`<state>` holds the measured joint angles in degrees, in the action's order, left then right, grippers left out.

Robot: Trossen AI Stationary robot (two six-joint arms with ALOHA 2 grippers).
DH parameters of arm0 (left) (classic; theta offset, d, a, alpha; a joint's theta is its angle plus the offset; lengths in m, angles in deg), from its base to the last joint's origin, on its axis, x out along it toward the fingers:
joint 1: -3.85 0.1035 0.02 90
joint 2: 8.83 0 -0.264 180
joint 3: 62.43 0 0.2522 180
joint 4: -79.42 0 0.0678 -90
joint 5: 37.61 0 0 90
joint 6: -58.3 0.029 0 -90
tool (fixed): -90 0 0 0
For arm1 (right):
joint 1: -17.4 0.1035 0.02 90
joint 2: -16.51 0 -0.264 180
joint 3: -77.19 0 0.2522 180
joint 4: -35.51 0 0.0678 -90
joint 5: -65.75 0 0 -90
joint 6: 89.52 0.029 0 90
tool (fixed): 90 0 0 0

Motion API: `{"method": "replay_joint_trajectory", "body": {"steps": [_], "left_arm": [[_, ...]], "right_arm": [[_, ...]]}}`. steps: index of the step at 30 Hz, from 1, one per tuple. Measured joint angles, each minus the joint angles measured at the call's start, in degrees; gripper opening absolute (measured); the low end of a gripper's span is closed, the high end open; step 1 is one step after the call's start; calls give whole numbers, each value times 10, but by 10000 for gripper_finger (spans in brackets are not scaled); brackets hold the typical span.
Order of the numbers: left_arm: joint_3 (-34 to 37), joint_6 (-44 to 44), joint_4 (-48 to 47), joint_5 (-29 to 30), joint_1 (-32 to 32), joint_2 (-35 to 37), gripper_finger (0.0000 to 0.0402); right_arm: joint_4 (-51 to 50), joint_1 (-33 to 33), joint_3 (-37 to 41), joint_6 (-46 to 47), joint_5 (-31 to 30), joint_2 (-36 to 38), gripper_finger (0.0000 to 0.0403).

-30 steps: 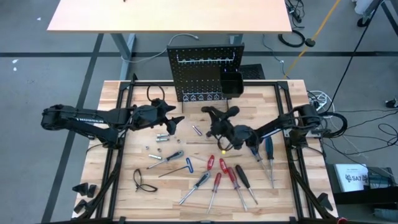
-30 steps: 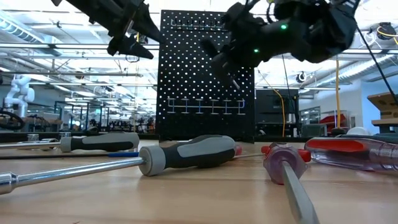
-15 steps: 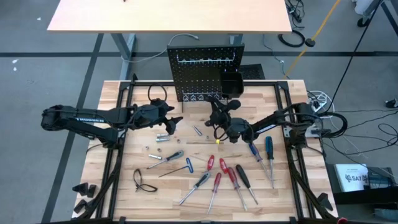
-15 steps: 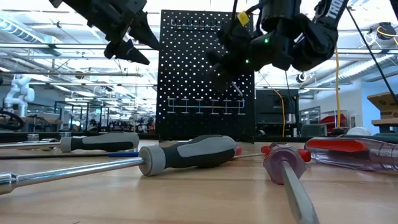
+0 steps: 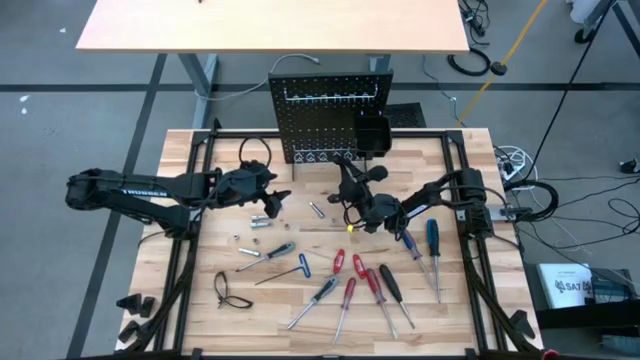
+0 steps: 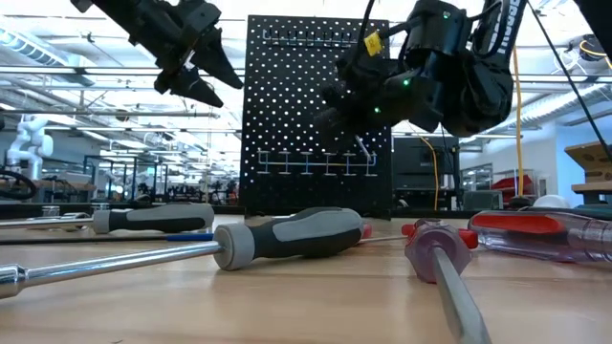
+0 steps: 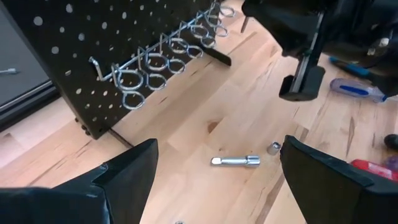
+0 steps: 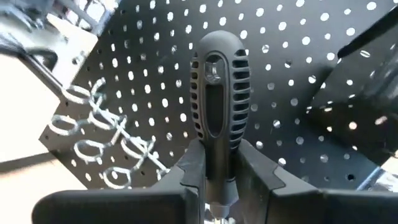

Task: Hang tools onto peg board
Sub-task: Hang the black screwdriver on the pegboard

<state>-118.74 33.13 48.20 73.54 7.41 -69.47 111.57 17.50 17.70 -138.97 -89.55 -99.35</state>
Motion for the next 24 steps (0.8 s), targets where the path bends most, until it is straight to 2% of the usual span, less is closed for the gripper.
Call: {"method": "replay_joint_trajectory", "body": {"steps": [6, 9, 16, 20, 24], "left_arm": [[0, 0, -18, 0, 1, 0, 336], [0, 0, -31, -2, 2, 0, 336], [0, 1, -32, -22, 2, 0, 336], [0, 1, -35, -30, 2, 0, 336], [0, 1, -53, -36, 2, 0, 336]], "right_arm": [[1, -8, -27, -77, 56, 0, 48], [1, -16, -47, -117, 58, 0, 48], [0, -41, -60, -116, 53, -3, 48], [-2, -45, -61, -145, 54, -3, 48], [-5, -45, -61, -184, 79, -3, 48]]}}
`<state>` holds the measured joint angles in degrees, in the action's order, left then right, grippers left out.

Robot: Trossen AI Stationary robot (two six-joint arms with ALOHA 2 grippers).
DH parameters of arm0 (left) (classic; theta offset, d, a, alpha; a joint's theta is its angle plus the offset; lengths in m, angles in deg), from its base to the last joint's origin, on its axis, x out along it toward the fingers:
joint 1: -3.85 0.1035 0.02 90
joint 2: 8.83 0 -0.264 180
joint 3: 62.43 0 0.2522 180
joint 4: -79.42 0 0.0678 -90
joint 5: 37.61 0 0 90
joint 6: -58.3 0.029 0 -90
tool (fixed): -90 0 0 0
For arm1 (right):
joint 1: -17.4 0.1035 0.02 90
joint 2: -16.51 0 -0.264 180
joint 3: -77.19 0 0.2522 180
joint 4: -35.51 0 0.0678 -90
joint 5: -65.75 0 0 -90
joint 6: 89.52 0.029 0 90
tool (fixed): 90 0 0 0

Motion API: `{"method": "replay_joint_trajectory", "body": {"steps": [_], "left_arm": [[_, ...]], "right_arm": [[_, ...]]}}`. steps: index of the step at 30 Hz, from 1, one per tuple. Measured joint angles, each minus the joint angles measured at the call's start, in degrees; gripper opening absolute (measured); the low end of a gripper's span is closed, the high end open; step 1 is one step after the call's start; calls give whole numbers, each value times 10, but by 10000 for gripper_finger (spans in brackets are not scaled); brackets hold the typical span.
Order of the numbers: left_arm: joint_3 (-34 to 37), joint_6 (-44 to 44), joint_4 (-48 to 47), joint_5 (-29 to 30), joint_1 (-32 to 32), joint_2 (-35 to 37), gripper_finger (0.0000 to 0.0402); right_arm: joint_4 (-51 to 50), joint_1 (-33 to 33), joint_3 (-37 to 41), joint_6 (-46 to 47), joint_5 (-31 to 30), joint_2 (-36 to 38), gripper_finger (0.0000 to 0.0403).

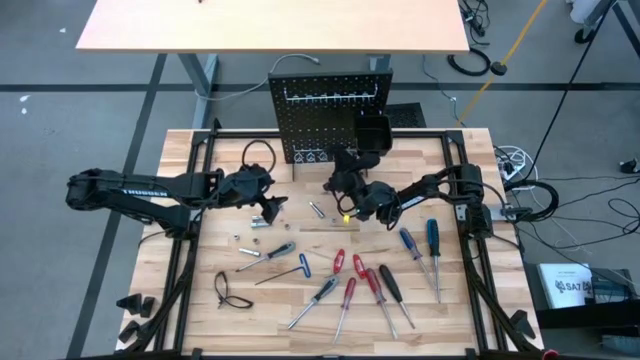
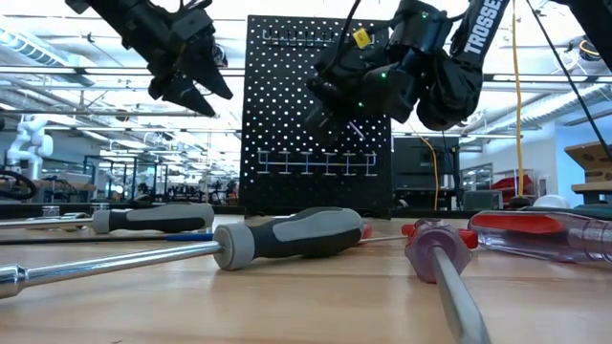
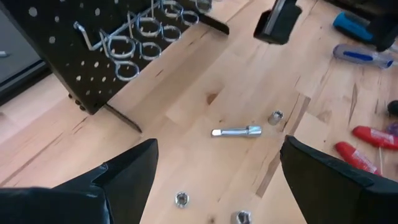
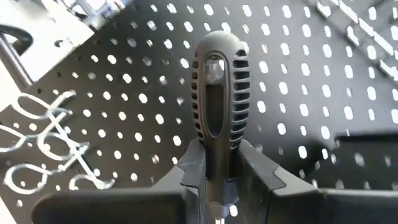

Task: Hang tools onto peg board
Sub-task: Hang the black screwdriver on the pegboard

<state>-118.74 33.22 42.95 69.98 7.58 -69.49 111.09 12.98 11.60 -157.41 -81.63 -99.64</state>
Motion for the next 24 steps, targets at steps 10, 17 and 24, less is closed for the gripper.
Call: {"method": "replay_joint_trajectory", "body": {"steps": [10, 17, 24], "left_arm": [[4, 1, -10, 8, 0, -1, 336], [17, -1, -38, 12, 0, -1, 336], [17, 0, -33, 32, 0, -1, 336]], "right_arm": [[-2, 7, 0, -18, 5, 0, 48], [-10, 8, 0, -18, 5, 0, 48], [-9, 8, 0, -32, 7, 0, 48]]}}
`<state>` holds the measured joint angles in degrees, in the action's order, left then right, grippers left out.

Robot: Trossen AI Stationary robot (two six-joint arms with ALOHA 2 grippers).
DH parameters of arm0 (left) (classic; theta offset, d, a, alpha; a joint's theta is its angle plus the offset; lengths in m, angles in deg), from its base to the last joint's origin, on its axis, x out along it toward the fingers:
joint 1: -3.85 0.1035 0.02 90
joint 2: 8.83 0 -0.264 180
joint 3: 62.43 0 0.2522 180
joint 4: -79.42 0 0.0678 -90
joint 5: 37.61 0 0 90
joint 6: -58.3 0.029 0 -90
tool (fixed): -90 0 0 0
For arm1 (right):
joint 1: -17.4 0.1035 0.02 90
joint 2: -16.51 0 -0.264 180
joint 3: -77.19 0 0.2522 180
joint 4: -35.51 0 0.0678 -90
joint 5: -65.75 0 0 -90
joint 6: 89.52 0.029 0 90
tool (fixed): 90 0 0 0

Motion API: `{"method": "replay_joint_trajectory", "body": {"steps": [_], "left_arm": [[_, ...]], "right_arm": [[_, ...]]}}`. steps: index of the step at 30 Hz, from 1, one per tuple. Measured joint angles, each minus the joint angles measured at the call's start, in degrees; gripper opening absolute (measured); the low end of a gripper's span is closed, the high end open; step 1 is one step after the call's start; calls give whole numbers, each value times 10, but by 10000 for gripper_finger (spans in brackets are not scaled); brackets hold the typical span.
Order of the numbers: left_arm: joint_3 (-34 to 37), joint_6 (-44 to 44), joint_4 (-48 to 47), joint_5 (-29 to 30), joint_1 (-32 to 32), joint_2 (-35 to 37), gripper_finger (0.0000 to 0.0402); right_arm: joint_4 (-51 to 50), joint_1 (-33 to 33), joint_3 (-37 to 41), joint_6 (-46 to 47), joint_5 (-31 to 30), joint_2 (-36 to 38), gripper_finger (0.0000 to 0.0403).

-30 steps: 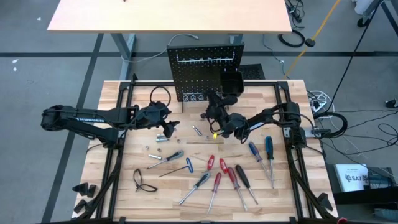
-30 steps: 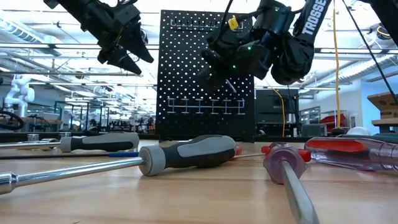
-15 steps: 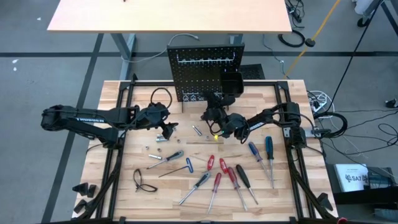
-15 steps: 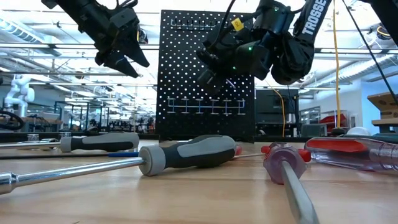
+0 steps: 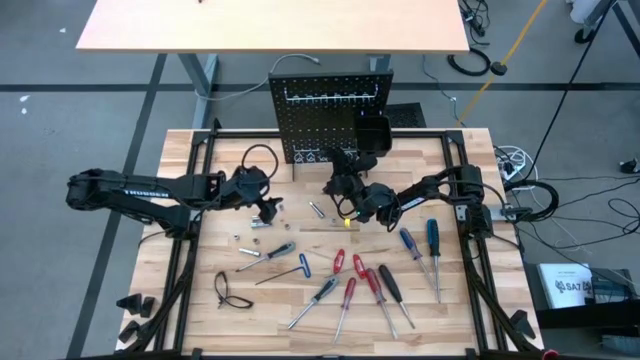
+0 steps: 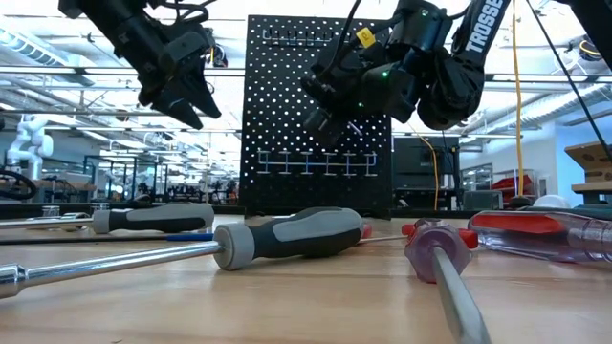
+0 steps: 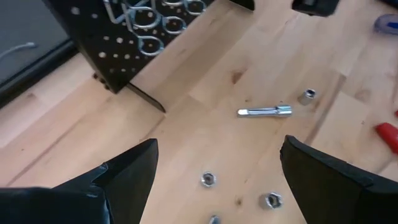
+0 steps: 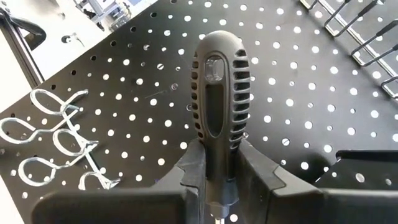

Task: Hang tools onto peg board
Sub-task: Hang the black screwdriver on the pegboard

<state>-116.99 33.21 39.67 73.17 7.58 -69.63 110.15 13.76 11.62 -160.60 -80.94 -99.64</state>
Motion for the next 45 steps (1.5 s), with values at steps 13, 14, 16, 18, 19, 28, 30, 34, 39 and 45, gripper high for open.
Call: {"method": "replay_joint_trajectory", "body": {"steps": [13, 14, 16, 18, 19, 28, 30, 34, 39, 45], "left_arm": [[0, 16, -5, 12, 0, -2, 336], [0, 21, -5, 12, 0, -2, 336], [0, 32, -5, 12, 0, -2, 336], [0, 33, -5, 12, 0, -4, 336], [0, 29, -5, 12, 0, -5, 336], [-4, 10, 122, -74, 0, 5, 336], [-11, 21, 168, -73, -1, 7, 336], [-25, 70, 263, -73, -4, 9, 336], [-25, 137, 266, -72, -16, 4, 336], [-25, 206, 305, -106, -45, -18, 336]], "right_arm": [[-35, 0, 0, 68, 29, 0, 48], [-38, 0, 0, 73, 35, 0, 48], [-41, 0, 0, 74, 43, 0, 48], [-43, 0, 0, 67, 45, 0, 48], [-43, 1, 0, 60, 45, 0, 48], [-12, 71, 0, -38, 43, 5, 48], [-31, 89, 0, -10, 42, 12, 48], [-96, 122, 0, 46, 40, 23, 51], [-178, 139, -18, 106, 29, 33, 49], [-342, 130, -38, 234, 48, 64, 49]]}}
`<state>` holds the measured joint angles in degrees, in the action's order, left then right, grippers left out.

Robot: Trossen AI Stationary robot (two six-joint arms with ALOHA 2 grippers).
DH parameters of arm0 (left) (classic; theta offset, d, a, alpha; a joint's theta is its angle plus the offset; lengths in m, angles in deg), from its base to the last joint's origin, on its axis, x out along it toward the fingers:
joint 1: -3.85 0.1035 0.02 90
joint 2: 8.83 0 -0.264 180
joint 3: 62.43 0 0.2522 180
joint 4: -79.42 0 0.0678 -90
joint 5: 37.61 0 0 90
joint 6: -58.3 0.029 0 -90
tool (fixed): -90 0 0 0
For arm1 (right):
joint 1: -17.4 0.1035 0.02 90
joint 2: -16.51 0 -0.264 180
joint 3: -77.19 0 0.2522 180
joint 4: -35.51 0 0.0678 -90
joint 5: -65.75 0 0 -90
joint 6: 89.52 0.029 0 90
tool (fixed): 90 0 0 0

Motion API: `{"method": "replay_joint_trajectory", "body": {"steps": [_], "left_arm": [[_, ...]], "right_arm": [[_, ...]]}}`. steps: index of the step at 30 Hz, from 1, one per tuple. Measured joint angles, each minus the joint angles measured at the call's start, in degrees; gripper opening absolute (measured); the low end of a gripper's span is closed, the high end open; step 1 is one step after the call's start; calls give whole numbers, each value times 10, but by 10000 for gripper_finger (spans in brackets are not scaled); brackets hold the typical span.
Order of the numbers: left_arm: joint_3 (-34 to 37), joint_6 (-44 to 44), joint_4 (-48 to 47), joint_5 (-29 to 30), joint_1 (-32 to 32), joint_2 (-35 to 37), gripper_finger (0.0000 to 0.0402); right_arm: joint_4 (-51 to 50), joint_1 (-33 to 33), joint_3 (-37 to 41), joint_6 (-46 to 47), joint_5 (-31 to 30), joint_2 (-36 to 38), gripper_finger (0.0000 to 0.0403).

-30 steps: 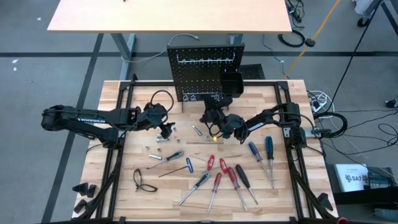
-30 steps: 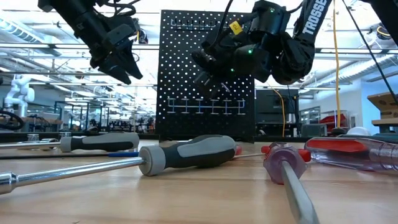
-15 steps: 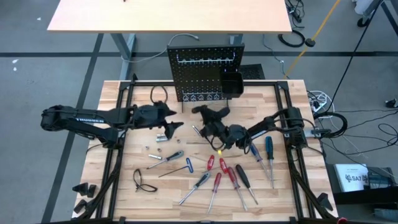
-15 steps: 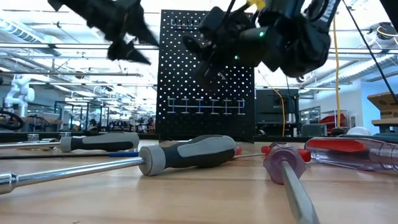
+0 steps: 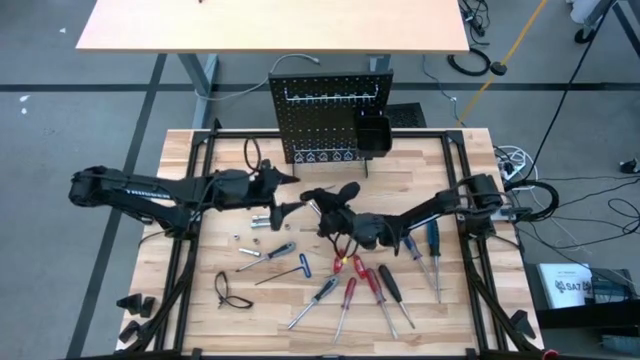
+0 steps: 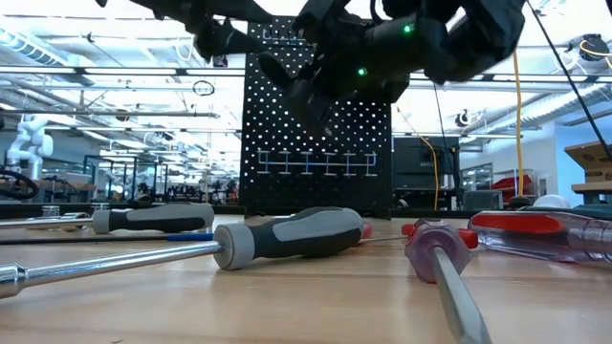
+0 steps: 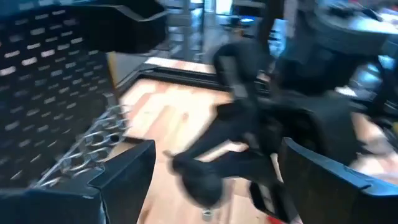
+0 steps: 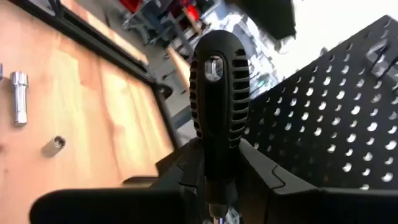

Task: Hang tools onto peg board
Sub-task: Hang the black screwdriver on the pegboard

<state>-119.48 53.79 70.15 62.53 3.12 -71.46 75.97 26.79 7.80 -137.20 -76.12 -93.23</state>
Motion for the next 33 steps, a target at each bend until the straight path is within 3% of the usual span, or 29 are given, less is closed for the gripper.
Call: {"method": "replay_joint_trajectory", "body": {"steps": [5, 11, 27, 33], "left_arm": [[0, 40, -5, -6, -9, 2, 336], [1, 121, -23, -12, -9, -34, 336], [0, 160, 16, -15, -5, -101, 335], [0, 173, 34, -10, -5, -121, 297]], "right_arm": [[-147, -4, 0, 102, 28, 44, 49], [-236, -7, 0, 156, 103, 83, 49], [-269, -22, 0, 173, 148, 92, 49], [-282, -27, 0, 201, 162, 92, 49]]}}
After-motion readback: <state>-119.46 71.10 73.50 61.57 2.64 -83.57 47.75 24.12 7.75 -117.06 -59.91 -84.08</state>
